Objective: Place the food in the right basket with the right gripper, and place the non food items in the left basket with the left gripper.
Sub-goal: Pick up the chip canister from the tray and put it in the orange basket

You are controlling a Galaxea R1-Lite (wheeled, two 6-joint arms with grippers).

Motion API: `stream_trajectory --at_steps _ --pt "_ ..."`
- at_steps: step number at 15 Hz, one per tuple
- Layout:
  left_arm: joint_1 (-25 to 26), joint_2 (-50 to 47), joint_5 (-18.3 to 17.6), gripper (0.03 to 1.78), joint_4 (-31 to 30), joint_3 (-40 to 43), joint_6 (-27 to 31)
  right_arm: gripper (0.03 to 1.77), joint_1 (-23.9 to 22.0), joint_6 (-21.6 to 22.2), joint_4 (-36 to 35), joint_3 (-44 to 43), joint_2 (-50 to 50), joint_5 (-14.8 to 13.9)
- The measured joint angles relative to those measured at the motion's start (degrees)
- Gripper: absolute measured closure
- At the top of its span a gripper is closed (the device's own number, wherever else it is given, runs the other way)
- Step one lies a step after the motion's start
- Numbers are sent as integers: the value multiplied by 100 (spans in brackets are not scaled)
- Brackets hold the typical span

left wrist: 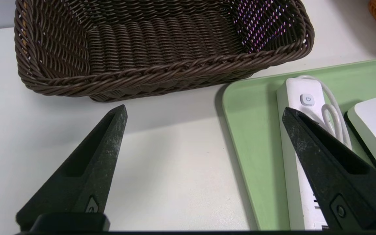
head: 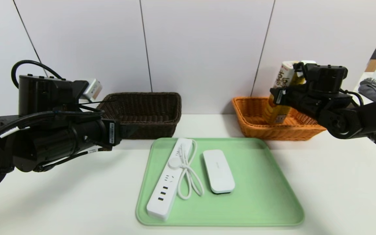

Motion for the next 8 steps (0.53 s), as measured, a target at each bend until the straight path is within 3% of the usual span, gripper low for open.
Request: stream_trajectory --at_steps 6,8 --pt "0 116 2 12 -135 0 2 89 -49 -2 -45 -20 33 9" --pt "0 129 0 12 -135 0 0 72 -46 0 -54 -33 33 27"
